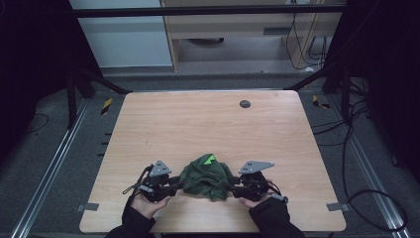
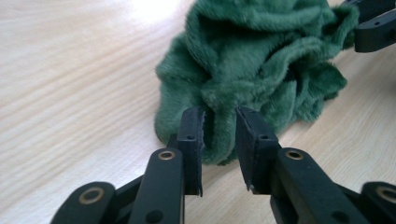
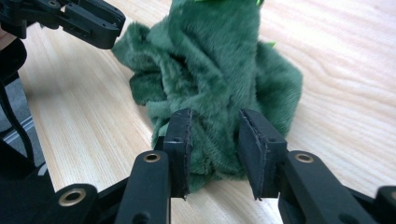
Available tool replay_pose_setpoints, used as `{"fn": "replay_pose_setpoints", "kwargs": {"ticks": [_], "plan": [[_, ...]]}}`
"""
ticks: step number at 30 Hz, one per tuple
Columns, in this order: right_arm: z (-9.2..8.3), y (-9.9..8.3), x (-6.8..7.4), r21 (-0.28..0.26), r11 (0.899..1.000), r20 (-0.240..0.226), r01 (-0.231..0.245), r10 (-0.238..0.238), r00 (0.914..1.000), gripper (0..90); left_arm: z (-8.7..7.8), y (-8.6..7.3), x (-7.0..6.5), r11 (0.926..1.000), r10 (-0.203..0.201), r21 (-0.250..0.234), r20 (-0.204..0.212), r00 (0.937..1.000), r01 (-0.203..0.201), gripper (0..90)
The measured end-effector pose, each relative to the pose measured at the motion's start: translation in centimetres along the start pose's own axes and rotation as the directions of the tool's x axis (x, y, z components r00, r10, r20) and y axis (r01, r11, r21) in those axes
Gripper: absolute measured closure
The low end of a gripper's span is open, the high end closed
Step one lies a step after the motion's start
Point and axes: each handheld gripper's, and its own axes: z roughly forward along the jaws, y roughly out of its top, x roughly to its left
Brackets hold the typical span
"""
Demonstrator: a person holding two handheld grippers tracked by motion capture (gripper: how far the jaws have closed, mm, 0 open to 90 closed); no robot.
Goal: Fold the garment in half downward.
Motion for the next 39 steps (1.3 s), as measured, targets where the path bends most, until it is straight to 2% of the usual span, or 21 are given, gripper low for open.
{"fn": "replay_pose_setpoints", "kwargs": {"ticks": [4, 10, 17, 23, 28, 32, 39], "plan": [[-0.7, 0.5, -0.3, -0.024, 1.0, 0.011, -0.004, 0.004, 0.9999, 64.3, -0.5, 0.4, 0.5, 0.9995, -0.019, -0.025, -0.014, 0.9997, 0.018, 70.0], [-1.1, 1.4, -1.2, -0.055, 0.998, 0.052, -0.024, 0.027, 0.9983, 65.7, -0.7, 1.4, 1.6, 0.9978, -0.038, -0.055, -0.045, 0.9982, 0.036, 70.9], [-1.0, 2.5, -2.4, -0.079, 0.996, 0.086, -0.042, 0.049, 0.9951, 72.5, 0.0, 2.6, 2.9, 0.9955, -0.06, -0.078, -0.073, 0.9955, 0.054, 75.8], [-0.4, 3.5, -3.5, -0.089, 0.995, 0.123, -0.054, 0.065, 0.9902, 79.3, 1.1, 3.5, 3.1, 0.995, -0.06, -0.085, -0.085, 0.9946, 0.052, 81.2], [0.6, 4.0, -4.2, -0.08, 0.995, 0.129, -0.059, 0.069, 0.9893, 85.4, 2.1, 4.2, 3.2, 0.995, -0.05, -0.09, -0.087, 0.995, 0.042, 85.5], [1.4, 4.2, -4.5, -0.072, 0.995, 0.128, -0.064, 0.073, 0.9891, 89.4, 2.8, 4.8, 3.5, 0.9949, -0.044, -0.093, -0.061, 0.9971, 0.038, 87.1], [2.6, 4.3, -4.6, -0.053, 0.997, 0.124, -0.06, 0.067, 0.99, 90.0, 4.0, 4.8, 3.7, 0.9971, -0.035, -0.069, -0.052, 0.998, 0.032, 89.7]]}}
